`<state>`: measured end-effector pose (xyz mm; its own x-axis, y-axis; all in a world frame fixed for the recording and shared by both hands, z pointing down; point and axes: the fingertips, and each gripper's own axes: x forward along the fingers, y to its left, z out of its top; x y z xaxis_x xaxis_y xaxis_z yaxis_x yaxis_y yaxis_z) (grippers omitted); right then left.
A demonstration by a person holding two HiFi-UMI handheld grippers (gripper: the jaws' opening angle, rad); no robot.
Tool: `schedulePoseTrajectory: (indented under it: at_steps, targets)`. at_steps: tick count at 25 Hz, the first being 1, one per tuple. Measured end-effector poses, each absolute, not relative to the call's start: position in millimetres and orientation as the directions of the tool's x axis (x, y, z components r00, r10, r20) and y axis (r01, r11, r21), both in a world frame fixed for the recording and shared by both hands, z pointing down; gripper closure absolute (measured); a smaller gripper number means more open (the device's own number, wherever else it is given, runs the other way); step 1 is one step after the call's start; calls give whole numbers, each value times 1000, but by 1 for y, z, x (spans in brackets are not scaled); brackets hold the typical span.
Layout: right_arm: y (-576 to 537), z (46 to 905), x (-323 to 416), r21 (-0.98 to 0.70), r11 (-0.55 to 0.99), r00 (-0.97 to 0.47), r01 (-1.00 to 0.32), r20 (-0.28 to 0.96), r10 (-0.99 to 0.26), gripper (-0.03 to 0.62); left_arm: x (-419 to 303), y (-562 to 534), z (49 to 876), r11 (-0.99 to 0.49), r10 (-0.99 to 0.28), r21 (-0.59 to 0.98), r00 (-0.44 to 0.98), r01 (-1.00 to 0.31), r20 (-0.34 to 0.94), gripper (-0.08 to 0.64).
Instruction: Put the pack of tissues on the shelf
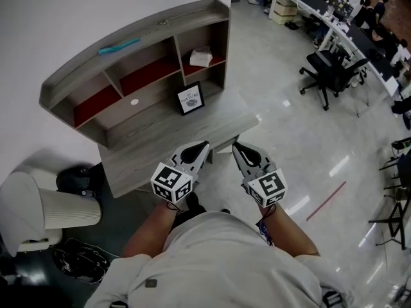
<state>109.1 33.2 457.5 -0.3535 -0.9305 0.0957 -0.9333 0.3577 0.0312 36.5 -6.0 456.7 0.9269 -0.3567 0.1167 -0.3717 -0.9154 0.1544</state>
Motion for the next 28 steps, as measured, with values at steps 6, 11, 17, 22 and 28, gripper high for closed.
schedulePoseTrajectory:
  at_steps: [6,11,17,22,28]
  targets:
    - [70,461,111,26,385,-381,-923,99,-919,566,36,33,456,-913,-367,141,921,-383,126,545]
    - [86,456,105,20,398,-395,-917,91,-914,566,32,52,455,-922,-351,121,926,-368,139,545]
    - [99,452,87,41,391,-387,-919,90,-918,566,12,64,445,-931,-336,107,934,-349,120,545]
    - [104,447,58,46,379,-374,-924,90,-923,566,-24,71,440,-939,-319,95,941,-330,117,545]
    - [110,440,16,24,344,-342,-939,74,-937,566,-84,73,431,-937,-327,98,940,-336,101,545]
